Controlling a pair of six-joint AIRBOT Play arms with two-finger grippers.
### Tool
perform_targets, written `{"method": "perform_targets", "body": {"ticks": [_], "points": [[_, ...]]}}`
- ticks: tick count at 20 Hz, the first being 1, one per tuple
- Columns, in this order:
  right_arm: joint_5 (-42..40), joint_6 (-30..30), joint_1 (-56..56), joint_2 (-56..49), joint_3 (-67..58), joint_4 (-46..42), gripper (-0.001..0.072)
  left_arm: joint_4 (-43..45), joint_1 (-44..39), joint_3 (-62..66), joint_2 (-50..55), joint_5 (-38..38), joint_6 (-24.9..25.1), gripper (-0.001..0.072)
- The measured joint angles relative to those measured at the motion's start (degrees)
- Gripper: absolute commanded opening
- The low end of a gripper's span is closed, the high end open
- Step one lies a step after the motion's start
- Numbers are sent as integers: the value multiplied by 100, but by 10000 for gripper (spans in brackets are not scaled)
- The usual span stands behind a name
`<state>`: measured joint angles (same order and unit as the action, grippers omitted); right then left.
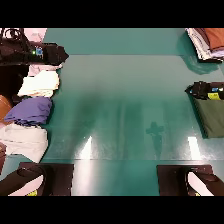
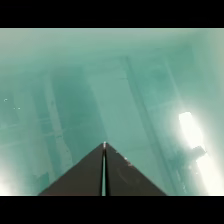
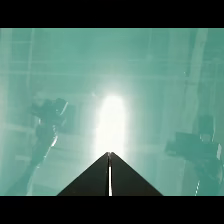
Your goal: Fold the shirts.
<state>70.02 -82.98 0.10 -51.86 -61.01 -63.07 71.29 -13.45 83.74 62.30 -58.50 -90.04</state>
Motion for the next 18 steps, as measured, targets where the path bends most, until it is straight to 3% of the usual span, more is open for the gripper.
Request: {"method": "perform_targets", "body": {"ticks": [13, 14, 15, 16, 18], "points": [[-133, -2, 24, 0, 0, 15, 17, -13, 0, 0, 0, 22, 0, 24], [-146, -2, 24, 0, 0, 15, 17, -28, 0, 0, 0, 72, 0, 73], [-155, -2, 24, 0, 0, 15, 16, -11, 0, 0, 0, 151, 24, 445], [-166, -2, 24, 0, 0, 15, 17, 68, 0, 0, 0, 240, 90, 668], [-181, -2, 24, 0, 0, 15, 16, 514, -2, 0, 24, 481, 142, 673]]}}
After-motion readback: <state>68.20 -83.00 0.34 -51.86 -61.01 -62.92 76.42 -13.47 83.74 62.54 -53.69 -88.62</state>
